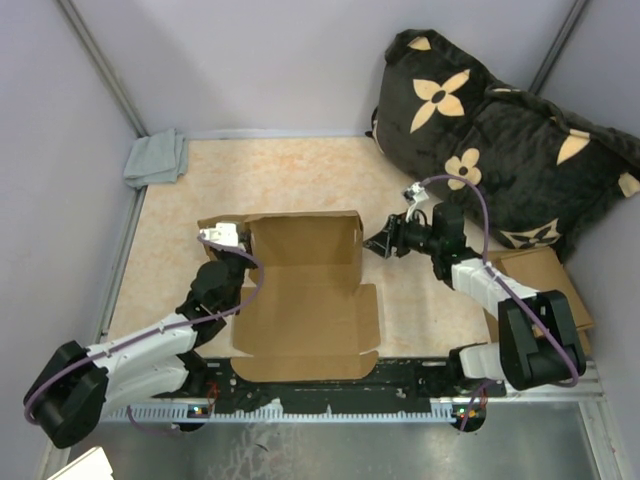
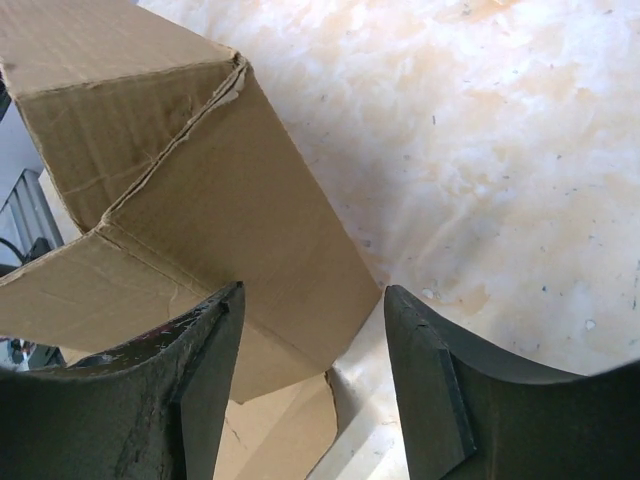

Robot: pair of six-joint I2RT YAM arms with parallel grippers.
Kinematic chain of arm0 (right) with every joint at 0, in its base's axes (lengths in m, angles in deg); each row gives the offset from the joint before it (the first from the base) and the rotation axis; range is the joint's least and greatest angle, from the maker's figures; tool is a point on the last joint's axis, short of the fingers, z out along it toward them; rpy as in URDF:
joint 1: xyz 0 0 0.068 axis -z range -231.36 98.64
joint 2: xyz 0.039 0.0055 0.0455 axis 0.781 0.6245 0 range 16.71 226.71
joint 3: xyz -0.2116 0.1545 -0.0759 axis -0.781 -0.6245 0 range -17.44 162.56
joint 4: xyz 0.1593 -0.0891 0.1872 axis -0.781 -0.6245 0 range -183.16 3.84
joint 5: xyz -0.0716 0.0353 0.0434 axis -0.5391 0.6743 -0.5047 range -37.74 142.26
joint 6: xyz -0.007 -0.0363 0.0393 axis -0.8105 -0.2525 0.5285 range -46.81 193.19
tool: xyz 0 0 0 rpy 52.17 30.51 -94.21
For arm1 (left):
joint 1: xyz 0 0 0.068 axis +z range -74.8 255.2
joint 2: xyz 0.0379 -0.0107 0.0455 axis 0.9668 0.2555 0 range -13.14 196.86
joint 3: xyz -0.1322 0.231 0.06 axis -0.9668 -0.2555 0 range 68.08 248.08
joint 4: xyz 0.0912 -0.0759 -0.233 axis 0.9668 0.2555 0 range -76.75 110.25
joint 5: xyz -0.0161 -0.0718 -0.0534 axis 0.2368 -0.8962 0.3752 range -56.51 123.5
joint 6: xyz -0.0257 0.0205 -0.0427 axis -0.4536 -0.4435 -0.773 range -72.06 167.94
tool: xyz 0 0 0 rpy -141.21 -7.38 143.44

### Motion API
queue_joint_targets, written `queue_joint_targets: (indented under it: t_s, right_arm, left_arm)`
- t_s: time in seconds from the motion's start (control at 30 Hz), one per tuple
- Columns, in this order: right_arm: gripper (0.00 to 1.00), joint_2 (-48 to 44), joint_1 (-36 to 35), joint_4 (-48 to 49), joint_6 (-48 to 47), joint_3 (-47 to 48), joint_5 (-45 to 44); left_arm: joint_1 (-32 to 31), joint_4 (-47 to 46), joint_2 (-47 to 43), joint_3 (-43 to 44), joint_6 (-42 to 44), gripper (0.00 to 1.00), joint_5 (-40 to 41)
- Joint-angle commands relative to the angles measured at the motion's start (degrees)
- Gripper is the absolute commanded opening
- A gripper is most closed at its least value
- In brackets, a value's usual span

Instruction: Fold the paper box

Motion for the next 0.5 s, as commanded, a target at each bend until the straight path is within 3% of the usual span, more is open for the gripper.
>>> queue_joint_targets:
  t_s: [0.0,0.47]
  right_arm:
    - [0.60,-3.16,-0.63,2.96,-1.75,0.55,1.80]
    - [0.63,-8.04,-4.95,1.56,-3.46,-2.40,0.70]
  left_arm:
    - [-0.52,-5.82,-2.34,-4.36,0.64,0.00,-1.57]
    - [-1.28,-16.51,-2.25,-12.13,3.18,0.00,-2.69]
